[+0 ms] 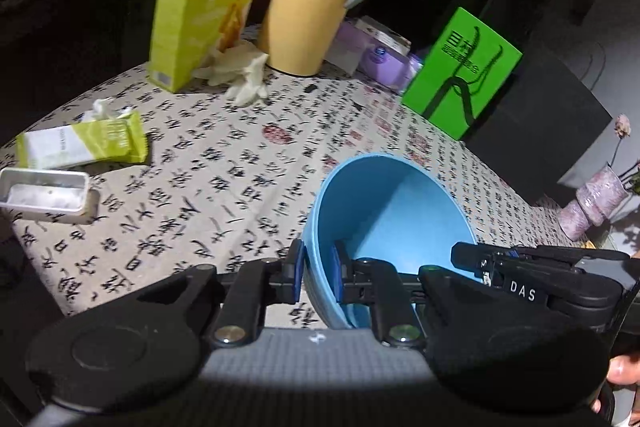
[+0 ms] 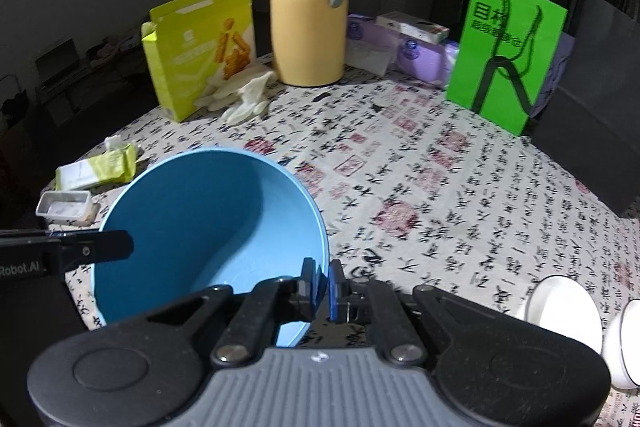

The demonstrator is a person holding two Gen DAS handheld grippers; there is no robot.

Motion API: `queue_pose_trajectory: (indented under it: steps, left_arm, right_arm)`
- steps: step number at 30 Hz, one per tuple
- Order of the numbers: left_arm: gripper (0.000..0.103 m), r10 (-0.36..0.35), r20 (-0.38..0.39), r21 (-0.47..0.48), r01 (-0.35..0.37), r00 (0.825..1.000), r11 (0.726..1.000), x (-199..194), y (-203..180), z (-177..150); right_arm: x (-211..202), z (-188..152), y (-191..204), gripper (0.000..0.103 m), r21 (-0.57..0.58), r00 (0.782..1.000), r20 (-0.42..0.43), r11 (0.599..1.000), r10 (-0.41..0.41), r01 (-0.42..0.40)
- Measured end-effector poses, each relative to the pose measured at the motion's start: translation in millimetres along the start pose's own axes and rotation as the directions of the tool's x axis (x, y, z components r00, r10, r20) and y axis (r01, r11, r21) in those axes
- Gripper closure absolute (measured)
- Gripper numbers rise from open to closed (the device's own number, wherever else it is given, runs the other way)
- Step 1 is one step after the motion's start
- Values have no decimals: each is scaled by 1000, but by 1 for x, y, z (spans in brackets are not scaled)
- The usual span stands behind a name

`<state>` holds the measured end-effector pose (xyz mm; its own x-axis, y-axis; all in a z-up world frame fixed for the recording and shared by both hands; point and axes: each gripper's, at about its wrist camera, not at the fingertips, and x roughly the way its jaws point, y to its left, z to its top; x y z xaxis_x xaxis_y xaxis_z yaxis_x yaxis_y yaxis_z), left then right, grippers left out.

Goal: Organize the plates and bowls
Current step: 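Lift and carry the blue bowl toward the small white tray and yellow box, then lower the blue bowl onto the table and open both grippers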

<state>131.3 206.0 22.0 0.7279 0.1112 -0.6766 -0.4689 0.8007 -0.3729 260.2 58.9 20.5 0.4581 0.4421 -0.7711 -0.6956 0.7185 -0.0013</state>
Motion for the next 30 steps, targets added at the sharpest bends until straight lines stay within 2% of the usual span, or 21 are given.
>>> queue_pose_trajectory:
  steps: [10,19,30]
  left_arm:
    - [88,33,-23,-22,-33,999,999,-3,28,-7]
    - [88,57,-47,-24,-58,997,998,0,41,-19]
    - [88,62,-70,-56,-66,996,996,9,54,-27]
  right_arm:
    - [18,-7,27,96,-17,997,-55,999,46,-47]
    - [35,-20,34,96,15,991,-112,997,76,-75]
    - [37,-26,43,96,5,993,-92,997,78,-77]
